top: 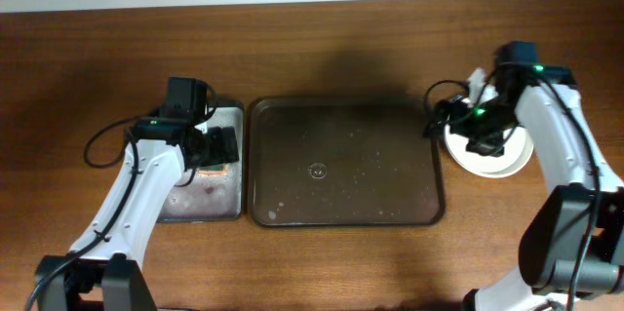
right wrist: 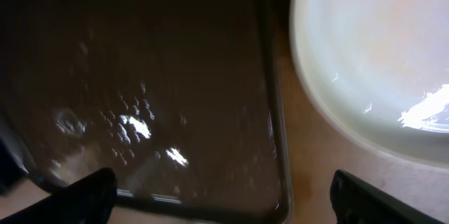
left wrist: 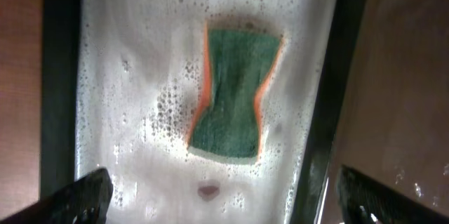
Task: Clean dirty plates on tray and stack at the side
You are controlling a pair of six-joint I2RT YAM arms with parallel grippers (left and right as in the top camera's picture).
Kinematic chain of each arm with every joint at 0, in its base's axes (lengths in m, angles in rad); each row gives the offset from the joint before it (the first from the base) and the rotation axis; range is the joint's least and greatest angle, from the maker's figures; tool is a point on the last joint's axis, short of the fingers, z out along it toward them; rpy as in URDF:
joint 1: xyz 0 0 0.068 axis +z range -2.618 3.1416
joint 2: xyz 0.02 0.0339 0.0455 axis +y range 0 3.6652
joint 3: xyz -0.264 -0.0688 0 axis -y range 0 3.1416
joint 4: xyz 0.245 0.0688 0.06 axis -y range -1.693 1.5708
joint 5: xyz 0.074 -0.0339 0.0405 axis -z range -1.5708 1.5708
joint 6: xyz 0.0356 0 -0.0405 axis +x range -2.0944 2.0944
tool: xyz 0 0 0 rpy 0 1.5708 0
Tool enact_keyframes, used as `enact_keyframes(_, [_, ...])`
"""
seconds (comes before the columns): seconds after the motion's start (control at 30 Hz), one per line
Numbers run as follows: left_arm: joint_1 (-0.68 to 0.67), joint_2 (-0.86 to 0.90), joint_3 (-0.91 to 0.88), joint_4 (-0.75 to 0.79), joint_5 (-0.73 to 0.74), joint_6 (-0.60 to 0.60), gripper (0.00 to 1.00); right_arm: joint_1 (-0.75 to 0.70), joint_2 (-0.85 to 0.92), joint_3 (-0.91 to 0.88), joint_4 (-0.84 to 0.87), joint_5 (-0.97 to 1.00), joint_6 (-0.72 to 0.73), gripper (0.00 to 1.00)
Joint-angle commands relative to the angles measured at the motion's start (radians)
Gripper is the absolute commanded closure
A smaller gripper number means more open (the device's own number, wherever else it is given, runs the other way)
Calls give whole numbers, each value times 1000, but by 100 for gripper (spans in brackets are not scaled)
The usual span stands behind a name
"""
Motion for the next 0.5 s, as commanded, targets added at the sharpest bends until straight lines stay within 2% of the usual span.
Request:
enact_keyframes(0.0, [14,-17,18,-168,62,-29,0,80,-10,8,-65,130,-10,1])
enact_keyframes(0.1, [48,-67,17,-294,80,-43,1,137,-61,6,-121,154,-11,1])
enact_keyframes(0.23, [55,-258,-46,-305,77,-43,1,166,-242,-73,-87,157,3,0])
enact_keyframes(0.4, [54,-711,-238,-163,77,-28,1,166,-715,-356,113,159,13,1])
enact_keyframes(0.47, [54,-898,-312,-97,76,-25,1,166,-902,-418,166,187,12,1])
